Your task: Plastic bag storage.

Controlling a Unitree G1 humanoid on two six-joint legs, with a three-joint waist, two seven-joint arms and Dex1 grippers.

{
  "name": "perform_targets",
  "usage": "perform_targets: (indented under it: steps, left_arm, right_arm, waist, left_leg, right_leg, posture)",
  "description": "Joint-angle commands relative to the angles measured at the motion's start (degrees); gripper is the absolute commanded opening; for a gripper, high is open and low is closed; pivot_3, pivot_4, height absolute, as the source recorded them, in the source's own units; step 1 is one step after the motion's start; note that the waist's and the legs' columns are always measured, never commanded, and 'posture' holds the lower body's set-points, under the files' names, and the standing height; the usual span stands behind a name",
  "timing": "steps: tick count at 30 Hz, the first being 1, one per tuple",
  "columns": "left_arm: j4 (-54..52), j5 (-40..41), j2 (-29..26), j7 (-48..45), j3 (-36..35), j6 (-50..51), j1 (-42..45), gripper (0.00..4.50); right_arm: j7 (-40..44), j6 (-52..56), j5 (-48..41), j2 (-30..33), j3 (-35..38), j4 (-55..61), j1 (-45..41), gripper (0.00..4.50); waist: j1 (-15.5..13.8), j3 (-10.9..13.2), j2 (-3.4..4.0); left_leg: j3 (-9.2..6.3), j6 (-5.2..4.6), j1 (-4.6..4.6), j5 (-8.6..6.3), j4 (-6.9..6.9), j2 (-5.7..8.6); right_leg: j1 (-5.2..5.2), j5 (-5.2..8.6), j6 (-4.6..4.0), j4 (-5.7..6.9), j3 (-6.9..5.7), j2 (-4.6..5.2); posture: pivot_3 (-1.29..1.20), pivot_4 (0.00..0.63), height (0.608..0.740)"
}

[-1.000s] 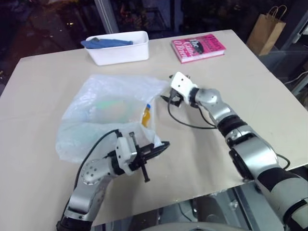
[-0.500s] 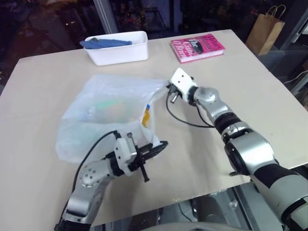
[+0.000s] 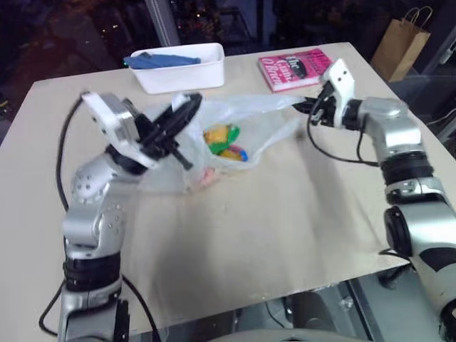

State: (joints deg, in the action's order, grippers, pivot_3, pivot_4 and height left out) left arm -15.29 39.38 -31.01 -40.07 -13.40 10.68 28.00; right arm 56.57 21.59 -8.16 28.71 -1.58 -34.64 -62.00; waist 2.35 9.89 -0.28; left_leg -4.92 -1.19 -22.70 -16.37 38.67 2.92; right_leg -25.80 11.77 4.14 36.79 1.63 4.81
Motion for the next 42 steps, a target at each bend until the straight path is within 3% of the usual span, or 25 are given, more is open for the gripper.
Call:
perform_targets:
  steps: [1, 5, 8, 17, 20, 22, 23, 26, 27, 29, 30, 31, 32, 33, 35, 38, 42]
  left_arm:
    - [4.81, 4.68, -0.90, 3.77, -5.56, 1.70, 10.96, 0.00]
    - [13.99, 6.62, -2.03, 4.27, -8.81, 3.11, 20.95, 0.00]
    - [18.53, 5.39, -3.50, 2.47, -8.90, 3.63, 23.68, 0.00]
    - [22.80, -2.14, -4.09, -1.26, -6.03, 1.37, 19.23, 0.00]
    - [22.12, -2.58, -3.64, -2.09, -6.14, 1.33, 16.02, 0.00]
    - [20.69, -2.32, -3.74, -3.22, -6.08, 1.75, 13.14, 0.55]
    - [19.80, -1.53, -3.98, -3.98, -6.37, 2.50, 11.51, 0.85]
    - [17.21, 1.49, -4.75, -5.12, -7.94, 5.33, 7.81, 2.05]
    - [15.52, 3.68, -5.35, -5.13, -9.14, 7.60, 6.33, 2.78]
    - [12.55, 8.12, -6.44, -4.60, -11.50, 12.19, 3.95, 2.84]
    - [10.71, 11.32, -7.23, -3.95, -13.20, 15.57, 2.32, 3.42]
    - [7.07, 15.35, -8.68, -4.10, -15.98, 19.51, -2.30, 3.55]
    - [4.44, 19.85, -10.12, -3.77, -18.65, 24.43, -7.11, 4.18]
    - [1.44, 18.75, -11.28, -4.22, -20.11, 25.93, -12.87, 4.42]
    - [-3.53, 16.07, -13.54, -3.76, -21.43, 29.12, -24.23, 4.42]
    - [-8.44, 8.37, -11.69, -2.54, -20.58, 25.24, -37.13, 4.42]
    - [-12.11, 0.41, -5.39, 1.85, -15.28, 19.14, -43.57, 4.42]
  right_arm:
    - [-0.97, 8.26, -4.76, 5.47, 6.29, 8.39, -3.72, 0.07]
    - [-3.94, 12.63, -8.06, 9.66, 11.40, 9.49, -6.92, 0.07]
    - [-5.10, 14.35, -10.61, 11.64, 14.44, 8.19, -8.63, 0.07]
    - [-4.71, 16.43, -13.41, 13.27, 13.50, 10.38, -5.83, 0.07]
    - [-2.27, 18.05, -14.93, 13.31, 12.66, 13.01, -3.06, 0.92]
    - [1.01, 20.13, -17.12, 14.06, 12.25, 16.42, -0.10, 1.61]
    - [2.49, 21.35, -18.36, 14.67, 12.35, 18.20, 1.55, 2.20]
    - [5.26, 24.63, -22.59, 15.97, 14.41, 21.63, 5.06, 3.49]
    - [6.36, 26.08, -24.71, 16.54, 15.94, 22.63, 6.42, 4.19]
    - [7.54, 28.27, -27.81, 17.31, 18.49, 23.65, 8.35, 4.28]
    - [7.57, 29.03, -28.93, 17.51, 19.85, 23.74, 9.29, 4.50]
    - [7.18, 29.53, -29.78, 17.55, 21.30, 24.35, 11.88, 4.50]
    - [6.50, 30.27, -30.44, 17.54, 22.35, 25.25, 14.71, 4.50]
    - [5.50, 30.55, -30.35, 17.20, 22.84, 26.22, 18.01, 4.50]
    - [2.54, 28.23, -28.11, 16.30, 21.97, 28.92, 24.63, 4.50]
    - [0.29, 20.19, -23.51, 13.04, 18.03, 33.14, 35.23, 4.50]
    - [-0.45, 8.66, -18.65, 8.43, 14.18, 36.11, 45.12, 4.50]
  waist:
    - [-0.22, 0.02, -0.02]
    - [-0.05, 0.03, -0.02]
    - [0.01, 0.02, -0.02]
    - [0.02, 0.02, -0.02]
    - [0.01, 0.02, -0.02]
    - [-0.01, 0.02, -0.02]
    - [0.01, 0.02, -0.02]
    - [0.01, 0.02, -0.02]
    - [0.01, 0.03, -0.02]
    - [-0.03, 0.02, -0.03]
    - [-0.07, 0.02, -0.03]
    - [-0.11, 0.02, -0.03]
    - [-0.11, 0.02, -0.03]
    - [0.13, -0.02, -0.10]
    - [0.16, -0.09, -0.16]
    - [-0.30, -0.12, -0.17]
    - [-1.64, -0.12, -0.12]
  left_leg:
    - [-0.08, 0.00, -0.09, 0.00, 0.06, 0.01]
    - [-0.13, 0.00, -0.15, 0.00, 0.15, 0.19]
    - [-0.13, 0.00, -0.11, 0.00, 0.10, 0.22]
    - [-0.12, 0.00, -0.10, 0.00, 0.09, 0.24]
    - [-0.12, 0.00, -0.10, 0.00, 0.10, 0.23]
    - [-0.13, 0.00, -0.10, 0.00, 0.11, 0.22]
    - [-0.13, 0.00, -0.10, 0.00, 0.12, 0.22]
    - [-0.12, 0.00, -0.11, 0.00, 0.14, 0.12]
    - [-0.12, 0.00, -0.11, 0.00, 0.14, 0.11]
    - [-0.11, 0.00, -0.11, 0.00, 0.22, 0.12]
    - [-0.12, 0.00, -0.11, 0.00, 0.25, 0.10]
    - [-0.14, -0.01, -0.11, -0.01, 0.25, 0.06]
    - [-0.13, -0.02, -0.11, -0.01, 0.26, 0.05]
    - [-0.14, -0.02, -0.11, -0.02, 0.26, 0.05]
    - [-0.05, -0.10, 0.10, -0.08, 0.20, -0.07]
    - [0.07, -0.10, 0.16, -0.07, 0.06, 0.00]
    - [0.09, -0.09, 0.34, -0.07, 0.08, -0.01]
  right_leg:
    - [0.00, 0.00, 0.00, -0.01, -0.09, 0.01]
    - [0.01, 0.00, 0.01, -0.03, -0.15, 0.06]
    - [0.01, 0.00, 0.01, -0.04, -0.13, 0.05]
    - [0.01, 0.00, 0.01, -0.02, -0.12, 0.09]
    - [0.01, 0.00, 0.01, 0.00, -0.11, 0.09]
    - [0.01, 0.00, 0.01, -0.01, -0.11, 0.10]
    - [0.01, 0.00, 0.01, 0.00, -0.11, 0.10]
    - [0.01, 0.00, 0.01, 0.02, -0.10, 0.11]
    - [0.01, 0.00, 0.01, 0.02, -0.10, 0.11]
    - [0.01, 0.00, 0.02, 0.05, -0.10, 0.11]
    - [0.03, -0.01, 0.02, 0.07, -0.11, 0.11]
    - [0.06, -0.01, 0.02, 0.06, -0.13, 0.10]
    - [0.07, -0.01, 0.02, 0.06, -0.11, 0.11]
    - [0.07, -0.01, 0.02, 0.06, -0.11, 0.12]
    - [0.18, 0.01, 0.00, 0.03, 0.04, 0.05]
    - [0.12, 0.01, 0.02, 0.05, 0.14, 0.10]
    - [0.33, -0.02, 0.02, 0.10, 0.13, 0.11]
  posture:
    - [0.00, 0.150, 0.740]
    - [0.00, 0.150, 0.740]
    - [0.00, 0.150, 0.740]
    - [0.00, 0.150, 0.740]
    - [0.00, 0.150, 0.740]
    - [0.00, 0.150, 0.740]
    - [0.00, 0.150, 0.740]
    - [0.00, 0.150, 0.740]
    - [0.00, 0.150, 0.740]
    - [0.00, 0.150, 0.740]
    - [0.00, 0.150, 0.740]
    - [0.00, 0.150, 0.740]
    - [0.00, 0.150, 0.740]
    - [0.00, 0.150, 0.740]
    - [0.00, 0.150, 0.740]
    - [0.00, 0.150, 0.740]
    - [0.00, 0.150, 0.740]
